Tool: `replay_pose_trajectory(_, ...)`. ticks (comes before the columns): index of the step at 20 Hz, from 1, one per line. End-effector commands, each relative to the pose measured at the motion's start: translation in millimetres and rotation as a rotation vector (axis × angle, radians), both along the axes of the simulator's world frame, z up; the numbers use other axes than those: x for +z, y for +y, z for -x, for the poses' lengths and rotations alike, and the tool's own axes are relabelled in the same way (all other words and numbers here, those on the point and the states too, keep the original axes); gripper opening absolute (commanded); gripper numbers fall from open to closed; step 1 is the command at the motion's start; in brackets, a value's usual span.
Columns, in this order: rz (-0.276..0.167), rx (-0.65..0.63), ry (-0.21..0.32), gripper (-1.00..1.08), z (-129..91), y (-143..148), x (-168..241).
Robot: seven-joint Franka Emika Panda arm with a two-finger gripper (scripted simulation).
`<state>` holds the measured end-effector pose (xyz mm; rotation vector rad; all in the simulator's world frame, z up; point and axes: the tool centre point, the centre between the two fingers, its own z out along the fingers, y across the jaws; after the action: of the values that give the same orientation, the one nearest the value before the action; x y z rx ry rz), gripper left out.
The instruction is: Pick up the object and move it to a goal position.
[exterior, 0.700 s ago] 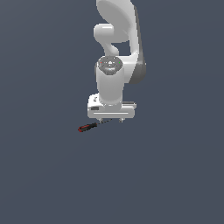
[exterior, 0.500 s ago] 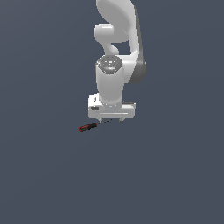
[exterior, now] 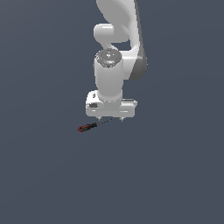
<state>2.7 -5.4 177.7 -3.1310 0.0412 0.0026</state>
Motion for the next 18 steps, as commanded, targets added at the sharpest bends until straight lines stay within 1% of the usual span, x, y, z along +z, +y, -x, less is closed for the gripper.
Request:
replay_pose_trajectory(1,-0.001,-0.010,0.001,1.00,0.6,-0.8,-1.5)
replay_pose_trajectory(5,-0.003,-0.053,0.002,1.00,2.5,-3.8,-6.3)
replay_pose_trajectory(10,-0.007,-0.142,0.004,1.00,6.9,-10.5,-16.9)
replay_pose_trajectory(14,-0.010,-0.245,0.006,1.00,12.2,-18.2,-28.5)
replay_pose_trajectory(18,-0.012,-0.376,0.009,1.00,19.6,-28.5,-42.9)
